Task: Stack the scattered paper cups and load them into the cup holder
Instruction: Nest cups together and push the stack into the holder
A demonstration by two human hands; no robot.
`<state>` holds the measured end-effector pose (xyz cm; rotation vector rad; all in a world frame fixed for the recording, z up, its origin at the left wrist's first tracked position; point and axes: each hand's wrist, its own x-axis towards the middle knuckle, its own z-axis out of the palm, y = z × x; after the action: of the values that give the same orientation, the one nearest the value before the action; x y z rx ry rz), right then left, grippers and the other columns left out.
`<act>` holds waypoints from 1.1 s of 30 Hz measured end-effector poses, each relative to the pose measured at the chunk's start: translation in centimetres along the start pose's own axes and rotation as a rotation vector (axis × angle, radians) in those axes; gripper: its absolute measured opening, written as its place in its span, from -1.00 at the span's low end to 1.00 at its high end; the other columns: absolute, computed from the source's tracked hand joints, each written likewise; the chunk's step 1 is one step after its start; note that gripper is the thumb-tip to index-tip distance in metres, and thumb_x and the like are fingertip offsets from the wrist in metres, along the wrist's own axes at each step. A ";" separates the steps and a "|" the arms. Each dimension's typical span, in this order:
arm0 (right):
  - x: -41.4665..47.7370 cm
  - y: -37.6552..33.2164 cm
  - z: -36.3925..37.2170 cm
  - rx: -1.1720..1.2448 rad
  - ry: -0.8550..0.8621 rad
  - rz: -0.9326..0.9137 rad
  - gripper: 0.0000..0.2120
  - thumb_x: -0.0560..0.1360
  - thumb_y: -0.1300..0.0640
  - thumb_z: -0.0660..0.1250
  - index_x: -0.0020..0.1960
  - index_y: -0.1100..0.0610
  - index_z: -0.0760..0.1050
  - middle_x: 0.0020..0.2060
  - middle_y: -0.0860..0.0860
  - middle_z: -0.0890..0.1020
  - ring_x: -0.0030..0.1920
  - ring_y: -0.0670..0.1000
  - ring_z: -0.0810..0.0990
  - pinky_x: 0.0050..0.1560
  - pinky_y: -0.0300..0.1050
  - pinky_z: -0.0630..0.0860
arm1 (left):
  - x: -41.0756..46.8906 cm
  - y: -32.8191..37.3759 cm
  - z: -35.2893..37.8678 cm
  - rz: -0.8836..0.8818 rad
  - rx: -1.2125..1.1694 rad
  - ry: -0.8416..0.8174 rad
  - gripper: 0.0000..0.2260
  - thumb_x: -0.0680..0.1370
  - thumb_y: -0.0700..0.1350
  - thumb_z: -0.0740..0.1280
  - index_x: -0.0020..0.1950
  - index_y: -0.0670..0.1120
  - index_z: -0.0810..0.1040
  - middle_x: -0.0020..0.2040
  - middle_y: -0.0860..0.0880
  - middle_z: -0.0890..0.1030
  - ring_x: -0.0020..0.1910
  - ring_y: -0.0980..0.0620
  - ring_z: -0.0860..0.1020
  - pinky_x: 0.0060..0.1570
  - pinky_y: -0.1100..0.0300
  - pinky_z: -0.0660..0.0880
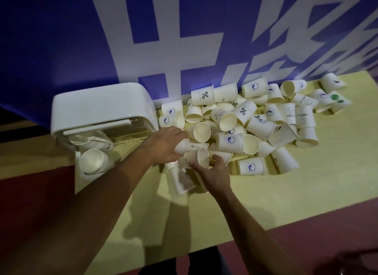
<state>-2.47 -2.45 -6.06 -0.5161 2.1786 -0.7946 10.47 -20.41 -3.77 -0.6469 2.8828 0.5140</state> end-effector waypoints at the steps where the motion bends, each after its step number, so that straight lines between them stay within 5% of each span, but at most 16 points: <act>1: 0.3 -0.1 0.3 0.007 0.006 0.010 0.02 0.17 -0.55 0.39 0.40 0.12 0.44 0.26 0.08 0.62 0.28 0.16 0.57 0.26 0.17 0.54 | -0.6 0.2 -0.2 -0.039 -0.059 0.048 -0.35 0.47 0.06 0.49 0.52 -0.05 0.39 0.36 -0.06 0.49 0.32 -0.08 0.46 0.26 0.03 0.40; 7: 0.6 -0.6 1.1 0.047 0.022 0.013 -0.24 0.32 -0.45 0.43 0.28 0.08 0.54 0.08 -0.07 0.64 0.09 0.06 0.63 0.09 0.06 0.59 | -6.8 2.1 -0.8 -0.394 -0.666 0.484 -0.42 0.38 0.08 0.58 0.34 0.13 0.43 0.24 0.16 0.53 0.16 0.07 0.56 0.06 0.05 0.56; 11: -0.8 -1.6 0.3 0.078 0.100 -0.074 -0.42 0.39 -0.26 0.52 0.27 0.03 0.54 0.10 -0.06 0.65 0.06 0.01 0.62 0.01 0.01 0.59 | -12.3 3.2 -0.4 -0.504 -0.905 0.638 -0.36 0.34 0.16 0.61 0.34 0.20 0.41 0.25 0.27 0.55 0.23 0.17 0.56 0.14 0.16 0.54; 16: -4.1 -4.1 0.8 0.089 0.113 -0.258 -0.32 0.28 -0.36 0.51 0.30 -0.06 0.54 0.13 -0.11 0.63 0.08 -0.05 0.61 0.00 0.05 0.64 | -18.3 1.8 1.6 -0.636 -0.962 0.722 -0.38 0.44 0.02 0.59 0.44 0.19 0.43 0.38 0.16 0.52 0.37 0.11 0.49 0.33 -0.08 0.51; 19: -6.7 -6.5 3.0 0.105 0.025 -0.350 -0.34 0.31 -0.30 0.56 0.32 -0.11 0.52 0.18 -0.17 0.61 0.16 -0.10 0.59 0.05 0.06 0.63 | -21.5 0.7 2.0 -0.682 -0.963 0.820 -0.42 0.46 0.18 0.42 0.47 0.21 0.40 0.42 0.16 0.48 0.41 0.10 0.46 0.34 0.04 0.47; 23: -9.6 -8.7 7.0 0.102 -0.098 -0.404 -0.41 0.36 -0.19 0.60 0.33 -0.12 0.51 0.21 -0.19 0.59 0.17 -0.15 0.57 0.06 0.06 0.63 | -24.9 -0.8 1.7 -0.695 -0.963 0.934 -0.46 0.53 0.14 0.36 0.48 0.02 0.43 0.39 0.06 0.52 0.36 0.05 0.49 0.25 0.26 0.46; 29: -11.7 -10.4 11.3 0.129 -0.178 -0.414 -0.50 0.33 -0.14 0.62 0.19 -0.30 0.50 0.12 -0.28 0.60 0.12 -0.11 0.62 0.00 0.08 0.65 | -27.2 -4.3 1.5 -0.742 -0.900 1.053 -0.47 0.43 0.05 0.51 0.37 -0.02 0.51 0.26 0.07 0.61 0.26 -0.02 0.59 0.16 -0.11 0.58; 33: -11.9 -10.4 12.2 0.123 -0.182 -0.418 -0.47 0.35 -0.06 0.63 0.25 -0.20 0.51 0.18 -0.23 0.60 0.15 -0.18 0.60 0.06 -0.11 0.60 | -26.4 -5.9 0.5 -0.741 -0.870 1.075 -0.42 0.39 -0.08 0.64 0.35 0.01 0.49 0.23 0.10 0.59 0.24 0.01 0.59 0.10 -0.10 0.60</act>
<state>15.52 -7.76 0.63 -0.9593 1.8642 -1.0495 36.78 -15.02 -0.48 -2.6332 2.5949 1.6649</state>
